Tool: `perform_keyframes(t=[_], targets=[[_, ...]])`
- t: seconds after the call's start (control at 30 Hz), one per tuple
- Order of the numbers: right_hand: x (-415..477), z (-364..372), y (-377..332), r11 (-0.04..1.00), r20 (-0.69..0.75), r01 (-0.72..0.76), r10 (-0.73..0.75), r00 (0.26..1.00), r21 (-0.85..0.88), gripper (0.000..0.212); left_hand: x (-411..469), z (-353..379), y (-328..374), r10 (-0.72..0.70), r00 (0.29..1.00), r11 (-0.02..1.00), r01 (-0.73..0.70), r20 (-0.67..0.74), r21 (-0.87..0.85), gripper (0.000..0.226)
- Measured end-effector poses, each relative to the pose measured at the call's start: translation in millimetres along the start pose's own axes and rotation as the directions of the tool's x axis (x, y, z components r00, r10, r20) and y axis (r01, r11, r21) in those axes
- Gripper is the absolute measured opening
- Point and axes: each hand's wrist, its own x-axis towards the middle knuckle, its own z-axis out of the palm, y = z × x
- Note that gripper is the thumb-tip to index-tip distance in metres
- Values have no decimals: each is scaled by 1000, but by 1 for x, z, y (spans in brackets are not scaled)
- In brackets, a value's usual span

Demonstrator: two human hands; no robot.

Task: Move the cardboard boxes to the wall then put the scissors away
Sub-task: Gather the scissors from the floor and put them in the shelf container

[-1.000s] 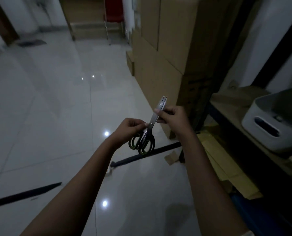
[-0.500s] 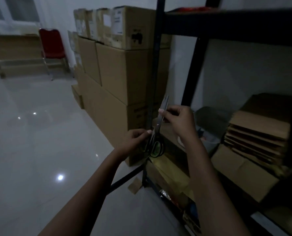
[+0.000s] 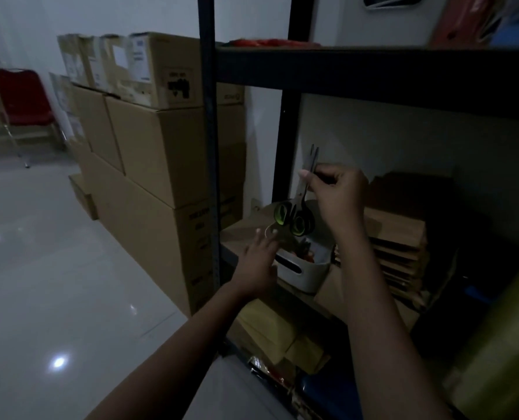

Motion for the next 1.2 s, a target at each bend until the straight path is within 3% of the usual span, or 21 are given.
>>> perform_keyframes(t=[0.1, 0.27, 0.4, 0.57, 0.7, 0.8, 0.93, 1.2], targets=[[3, -2, 5, 999, -14, 23, -23, 1000, -22, 25, 7, 6, 6, 109, 994, 985, -107, -9, 134, 57], [1, 3, 12, 995, -20, 57, -59, 998, -88, 28, 4, 6, 3, 147, 985, 973, -128, -90, 190, 36], [-9, 20, 14, 984, 30, 59, -54, 998, -166, 32, -3, 5, -6, 157, 980, 979, -138, -123, 149, 32], [-24, 42, 22, 974, 115, 32, -7, 993, -224, 15, -18, 2, -21, 203, 965, 974, -181, -167, 136, 28], [-34, 49, 26, 963, 140, 6, 33, 990, -271, 15, -35, -1, -33, 218, 958, 971, -193, -188, 142, 26], [-36, 52, 27, 967, 128, -88, 121, 984, -237, 19, -45, -4, -42, 197, 960, 976, -172, -200, 136, 27], [-26, 55, 35, 966, 54, -216, 225, 973, -139, 50, -57, -8, -51, 174, 971, 981, -156, -165, 117, 30], [-3, 60, 69, 880, 44, -466, 472, 881, -94, 39, -66, -6, -60, 161, 978, 986, -153, -130, 70, 28]])
